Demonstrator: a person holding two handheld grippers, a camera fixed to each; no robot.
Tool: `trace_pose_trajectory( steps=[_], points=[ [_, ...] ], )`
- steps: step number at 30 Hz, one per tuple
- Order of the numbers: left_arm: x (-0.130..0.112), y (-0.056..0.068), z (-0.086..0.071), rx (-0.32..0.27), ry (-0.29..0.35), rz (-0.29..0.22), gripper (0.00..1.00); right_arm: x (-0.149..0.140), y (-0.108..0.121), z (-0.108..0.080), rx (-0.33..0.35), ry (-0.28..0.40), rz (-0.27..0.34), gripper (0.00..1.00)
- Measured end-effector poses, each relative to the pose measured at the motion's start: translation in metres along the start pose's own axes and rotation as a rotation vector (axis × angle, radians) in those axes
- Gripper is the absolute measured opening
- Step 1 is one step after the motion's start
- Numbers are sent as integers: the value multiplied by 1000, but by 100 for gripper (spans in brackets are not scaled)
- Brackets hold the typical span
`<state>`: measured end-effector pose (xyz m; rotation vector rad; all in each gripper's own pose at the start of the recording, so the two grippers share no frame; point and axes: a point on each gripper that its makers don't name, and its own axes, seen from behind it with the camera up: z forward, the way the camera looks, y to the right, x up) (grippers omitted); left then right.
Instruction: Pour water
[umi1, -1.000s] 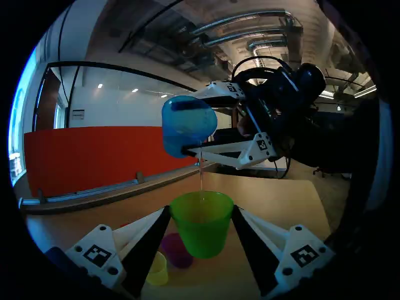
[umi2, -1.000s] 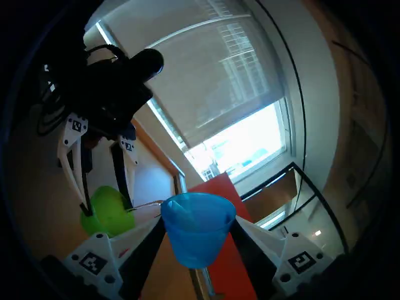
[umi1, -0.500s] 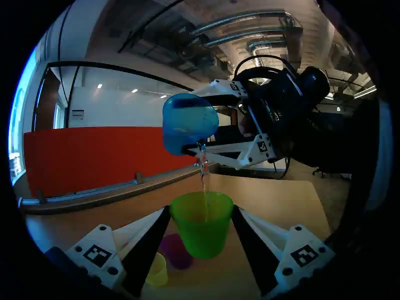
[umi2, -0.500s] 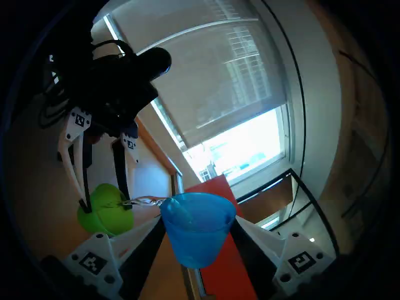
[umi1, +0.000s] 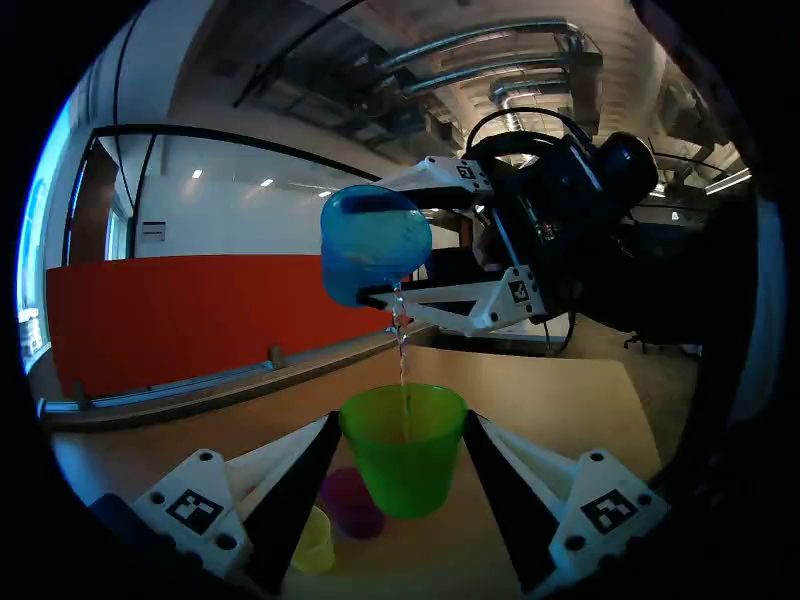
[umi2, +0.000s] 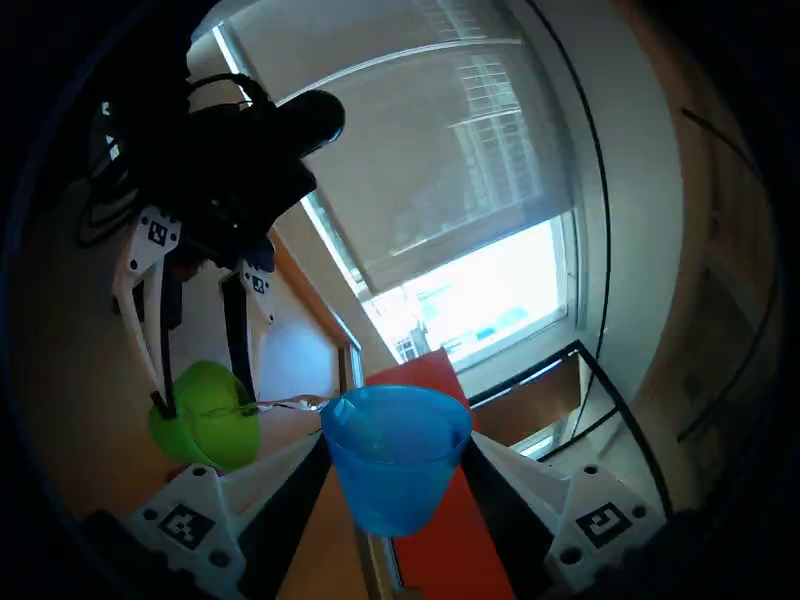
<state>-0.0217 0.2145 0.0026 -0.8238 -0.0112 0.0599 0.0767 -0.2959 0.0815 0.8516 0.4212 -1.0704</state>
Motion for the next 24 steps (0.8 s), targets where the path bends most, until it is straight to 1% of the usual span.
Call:
trace_pose_trajectory(
  steps=[14,24],
  points=[
    [-1,3,1,-9,-2,3,89,0,4,1,-11,1,-25,89],
    [-1,2,1,-10,0,-1,89,-1,5,1,-14,-4,-53,90]
  ],
)
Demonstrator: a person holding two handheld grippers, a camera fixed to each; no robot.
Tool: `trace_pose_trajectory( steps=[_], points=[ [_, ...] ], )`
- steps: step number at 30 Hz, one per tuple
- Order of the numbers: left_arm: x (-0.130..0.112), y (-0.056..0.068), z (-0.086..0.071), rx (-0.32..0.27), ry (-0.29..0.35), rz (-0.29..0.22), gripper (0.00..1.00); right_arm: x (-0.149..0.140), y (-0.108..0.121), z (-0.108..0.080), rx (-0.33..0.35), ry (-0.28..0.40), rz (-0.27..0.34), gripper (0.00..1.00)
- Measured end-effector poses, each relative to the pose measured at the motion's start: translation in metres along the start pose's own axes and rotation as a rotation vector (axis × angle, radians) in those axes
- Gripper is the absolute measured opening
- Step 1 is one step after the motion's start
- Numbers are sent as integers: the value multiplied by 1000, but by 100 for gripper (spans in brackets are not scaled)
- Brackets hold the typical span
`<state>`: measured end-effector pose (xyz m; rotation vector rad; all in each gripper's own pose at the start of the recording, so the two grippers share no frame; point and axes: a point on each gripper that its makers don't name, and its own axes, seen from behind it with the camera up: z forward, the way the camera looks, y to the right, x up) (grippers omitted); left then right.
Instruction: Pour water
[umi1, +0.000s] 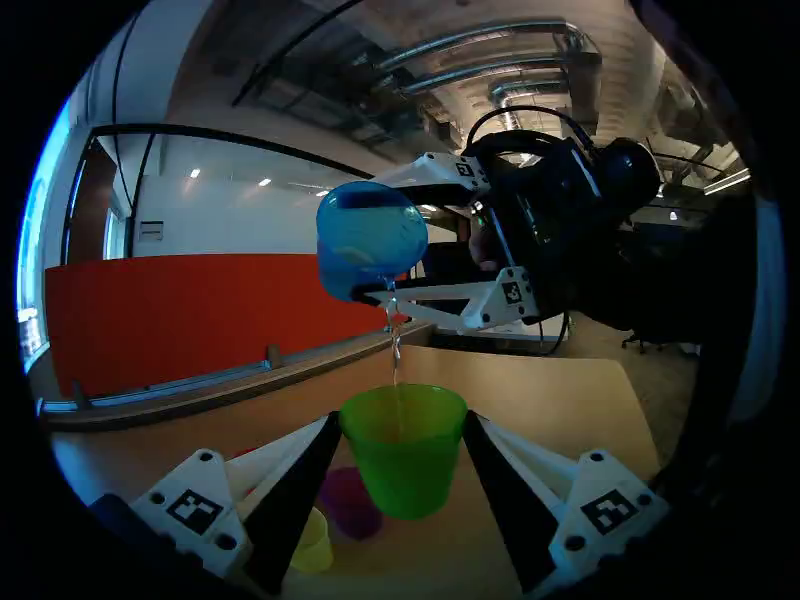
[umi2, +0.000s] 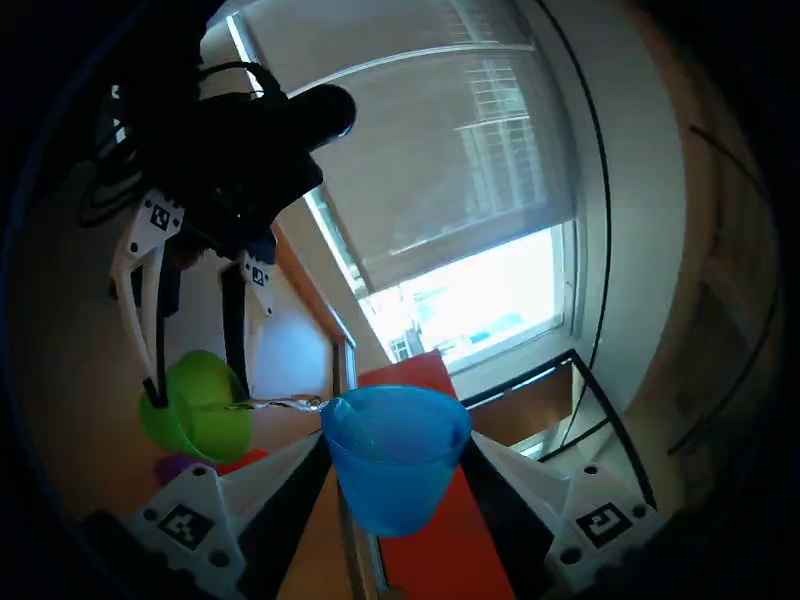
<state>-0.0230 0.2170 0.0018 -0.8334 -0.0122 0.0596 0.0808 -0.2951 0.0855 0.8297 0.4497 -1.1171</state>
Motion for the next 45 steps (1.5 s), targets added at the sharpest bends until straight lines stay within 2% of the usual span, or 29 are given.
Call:
trace_pose_trajectory(
  steps=[23,45],
  points=[
    [3,1,-1,-4,8,-4,89,0,2,4,-10,1,-58,89],
    [3,1,1,-5,9,-1,89,4,11,4,-38,7,-152,89]
  ],
)
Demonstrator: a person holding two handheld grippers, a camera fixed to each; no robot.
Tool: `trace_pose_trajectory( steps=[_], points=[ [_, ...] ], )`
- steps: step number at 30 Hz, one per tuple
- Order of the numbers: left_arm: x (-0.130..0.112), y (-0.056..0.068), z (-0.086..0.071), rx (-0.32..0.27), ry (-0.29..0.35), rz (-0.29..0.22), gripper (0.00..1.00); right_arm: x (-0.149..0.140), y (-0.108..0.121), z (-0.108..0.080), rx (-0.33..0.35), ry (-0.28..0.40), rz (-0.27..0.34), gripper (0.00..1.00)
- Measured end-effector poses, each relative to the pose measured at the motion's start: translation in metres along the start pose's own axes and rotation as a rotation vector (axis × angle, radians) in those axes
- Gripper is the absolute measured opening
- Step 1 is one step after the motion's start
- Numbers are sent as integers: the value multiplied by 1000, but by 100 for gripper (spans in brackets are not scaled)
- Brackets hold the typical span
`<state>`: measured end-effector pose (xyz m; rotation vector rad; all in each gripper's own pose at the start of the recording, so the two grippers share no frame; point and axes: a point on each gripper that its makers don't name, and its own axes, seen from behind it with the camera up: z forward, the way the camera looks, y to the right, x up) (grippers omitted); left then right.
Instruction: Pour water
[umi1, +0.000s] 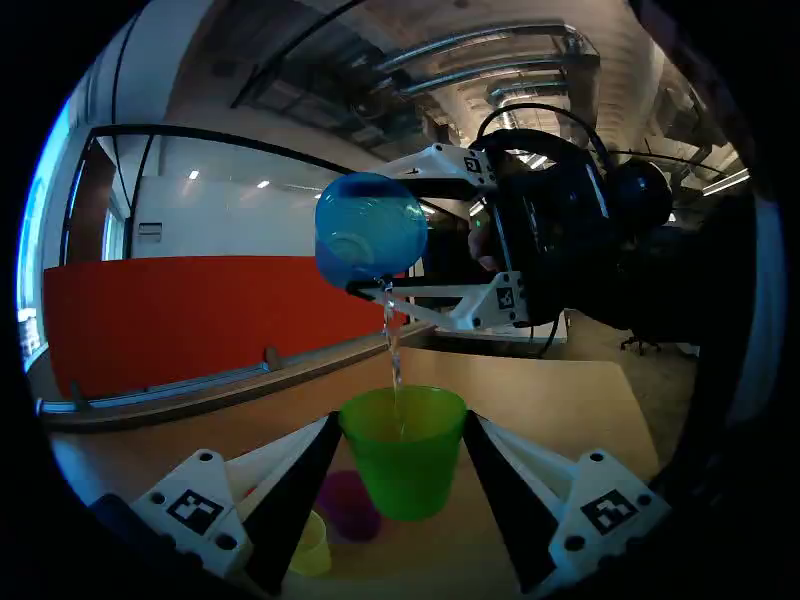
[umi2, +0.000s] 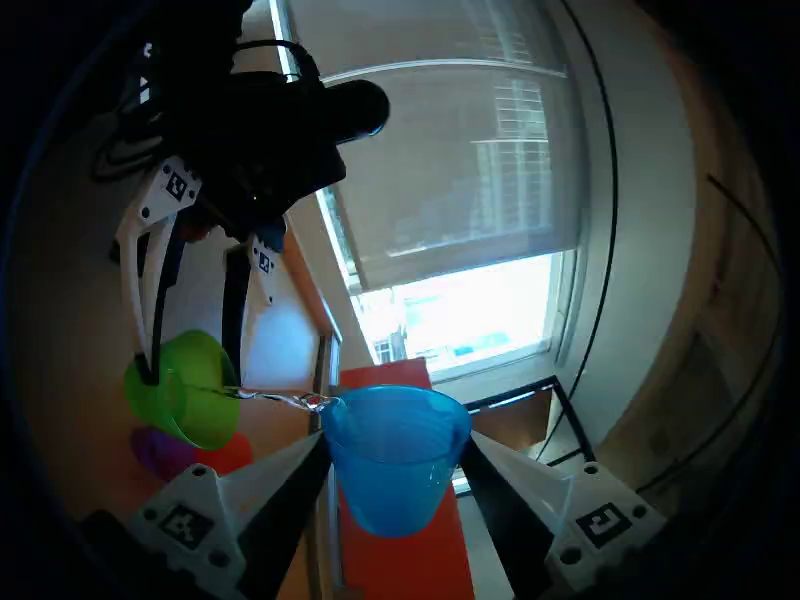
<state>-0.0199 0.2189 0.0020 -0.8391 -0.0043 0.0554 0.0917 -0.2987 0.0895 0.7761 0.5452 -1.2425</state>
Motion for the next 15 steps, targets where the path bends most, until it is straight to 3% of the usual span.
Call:
trace_pose_trajectory(
  steps=[15],
  points=[
    [-1,1,1,-3,-1,0,89,5,6,-1,-19,6,-56,89]
  ],
)
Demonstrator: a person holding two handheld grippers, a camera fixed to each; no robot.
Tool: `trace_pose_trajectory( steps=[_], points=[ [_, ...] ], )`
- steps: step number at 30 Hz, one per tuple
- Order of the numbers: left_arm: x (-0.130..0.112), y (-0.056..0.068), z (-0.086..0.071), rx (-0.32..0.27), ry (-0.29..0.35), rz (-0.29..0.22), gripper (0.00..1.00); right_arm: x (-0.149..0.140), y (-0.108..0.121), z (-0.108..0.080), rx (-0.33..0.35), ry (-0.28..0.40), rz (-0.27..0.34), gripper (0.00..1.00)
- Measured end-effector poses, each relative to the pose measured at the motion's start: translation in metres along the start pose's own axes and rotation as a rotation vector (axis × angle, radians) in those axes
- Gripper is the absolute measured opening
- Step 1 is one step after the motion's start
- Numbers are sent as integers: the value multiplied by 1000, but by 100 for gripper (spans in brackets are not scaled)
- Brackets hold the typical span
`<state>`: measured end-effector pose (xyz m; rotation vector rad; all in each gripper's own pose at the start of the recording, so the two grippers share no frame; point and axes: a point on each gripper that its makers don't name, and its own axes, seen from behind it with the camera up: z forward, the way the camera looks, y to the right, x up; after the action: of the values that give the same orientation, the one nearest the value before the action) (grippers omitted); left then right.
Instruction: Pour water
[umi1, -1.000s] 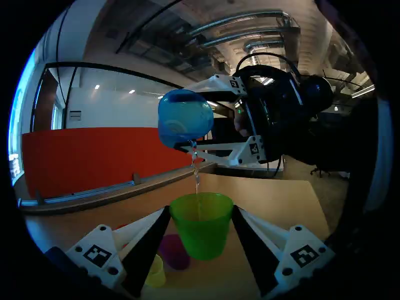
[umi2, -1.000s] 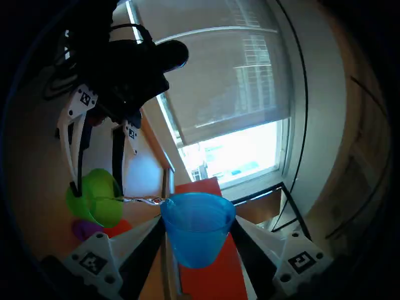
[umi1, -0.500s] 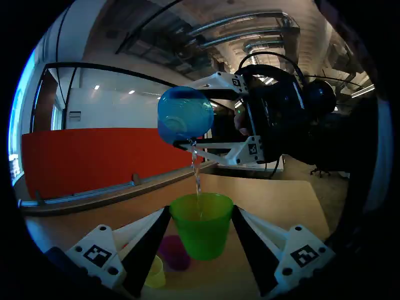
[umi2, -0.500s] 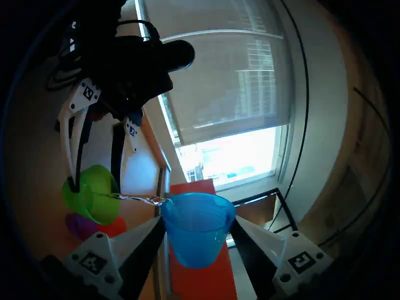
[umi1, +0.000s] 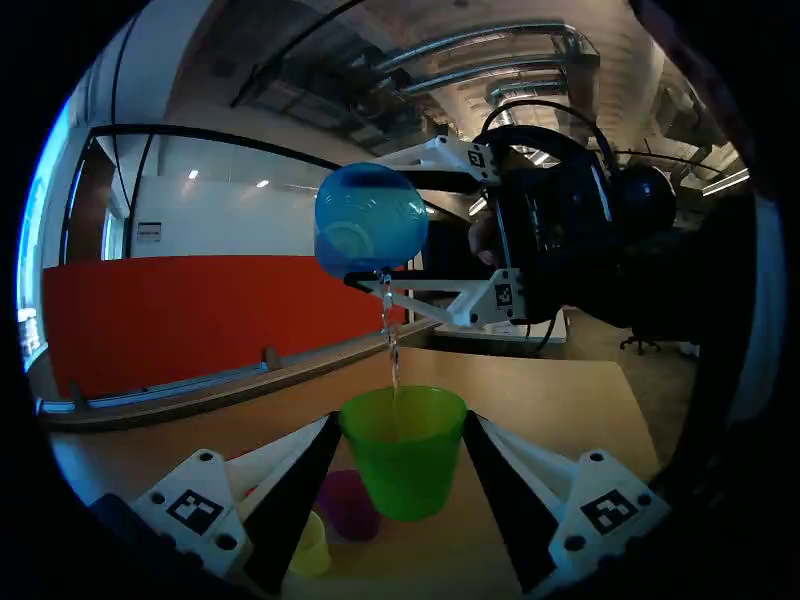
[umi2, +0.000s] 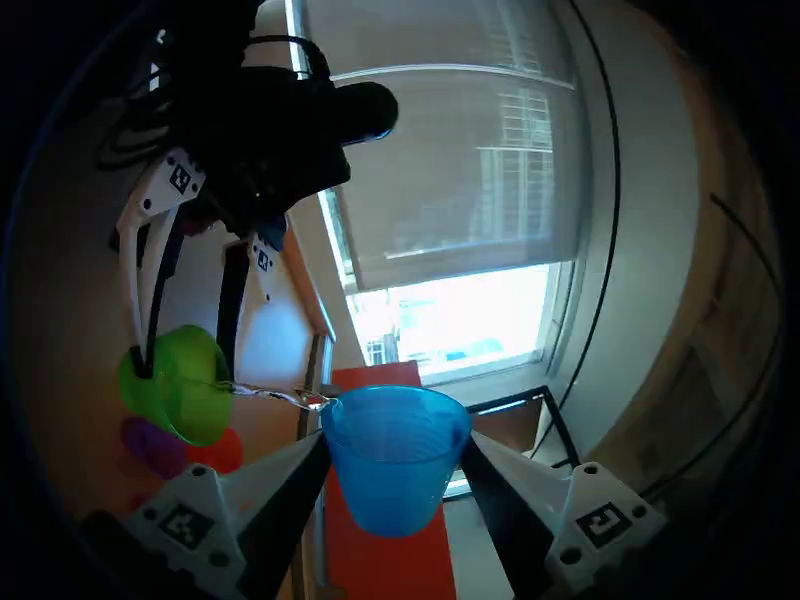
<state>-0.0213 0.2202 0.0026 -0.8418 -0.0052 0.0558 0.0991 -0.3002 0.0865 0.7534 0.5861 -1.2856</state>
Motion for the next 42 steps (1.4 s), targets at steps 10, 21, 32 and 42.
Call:
trace_pose_trajectory(
  steps=[10,21,32,42],
  points=[
    [1,1,0,-2,2,0,89,2,3,0,-12,-1,-52,89],
    [1,2,0,-2,2,0,89,11,3,-4,-20,-3,-112,89],
    [1,0,1,-2,7,-4,89,22,0,-6,-18,-4,-169,89],
    [1,-1,1,-1,8,-5,89,24,-2,-7,-18,-4,-212,89]
  ],
)
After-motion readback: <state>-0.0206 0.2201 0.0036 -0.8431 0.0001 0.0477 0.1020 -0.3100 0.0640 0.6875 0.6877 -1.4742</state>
